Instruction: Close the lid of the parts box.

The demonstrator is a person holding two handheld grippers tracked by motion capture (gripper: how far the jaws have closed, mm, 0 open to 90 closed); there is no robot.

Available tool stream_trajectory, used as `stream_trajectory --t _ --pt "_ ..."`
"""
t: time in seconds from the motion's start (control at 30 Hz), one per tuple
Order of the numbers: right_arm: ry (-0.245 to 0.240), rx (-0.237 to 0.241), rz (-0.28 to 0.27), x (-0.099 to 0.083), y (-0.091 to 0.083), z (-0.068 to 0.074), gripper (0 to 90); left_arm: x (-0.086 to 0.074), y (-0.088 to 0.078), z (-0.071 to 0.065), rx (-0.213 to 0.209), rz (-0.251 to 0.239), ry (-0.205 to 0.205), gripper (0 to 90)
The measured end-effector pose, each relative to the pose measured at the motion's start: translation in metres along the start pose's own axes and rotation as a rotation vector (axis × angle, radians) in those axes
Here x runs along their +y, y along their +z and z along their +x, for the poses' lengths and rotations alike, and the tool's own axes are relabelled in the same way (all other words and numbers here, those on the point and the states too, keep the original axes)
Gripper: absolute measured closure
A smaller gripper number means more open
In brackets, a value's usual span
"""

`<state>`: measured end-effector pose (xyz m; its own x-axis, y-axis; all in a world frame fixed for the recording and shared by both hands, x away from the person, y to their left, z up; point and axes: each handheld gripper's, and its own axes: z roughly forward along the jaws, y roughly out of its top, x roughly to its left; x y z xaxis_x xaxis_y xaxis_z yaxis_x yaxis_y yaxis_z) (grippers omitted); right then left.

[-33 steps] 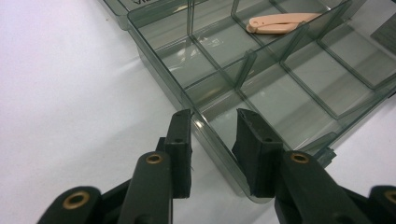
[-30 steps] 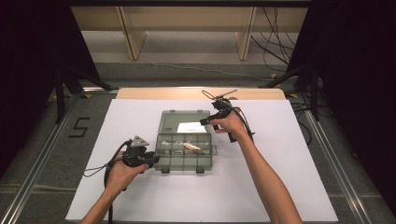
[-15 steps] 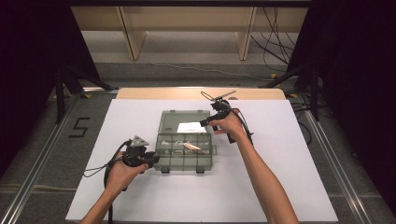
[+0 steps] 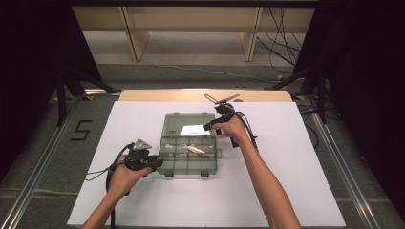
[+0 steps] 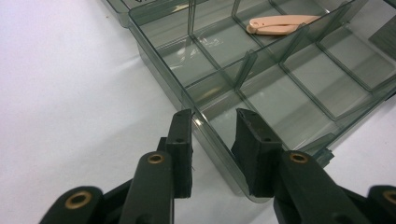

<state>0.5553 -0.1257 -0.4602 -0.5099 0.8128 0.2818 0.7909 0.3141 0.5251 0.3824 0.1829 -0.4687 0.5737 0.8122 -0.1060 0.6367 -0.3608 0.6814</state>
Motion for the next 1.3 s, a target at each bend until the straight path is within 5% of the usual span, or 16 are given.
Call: stream_trajectory --t 0.97,1.3 --pt "0.047 0.005 0.035 -0.003 0.012 0.003 28.8 0.0 -0.001 0.001 -0.014 0.003 -0.002 67.7" --pt "0.059 0.022 0.0 -0.004 0.014 0.003 29.5 0.0 -0.001 0.001 -0.013 0.003 -0.004 68.1"
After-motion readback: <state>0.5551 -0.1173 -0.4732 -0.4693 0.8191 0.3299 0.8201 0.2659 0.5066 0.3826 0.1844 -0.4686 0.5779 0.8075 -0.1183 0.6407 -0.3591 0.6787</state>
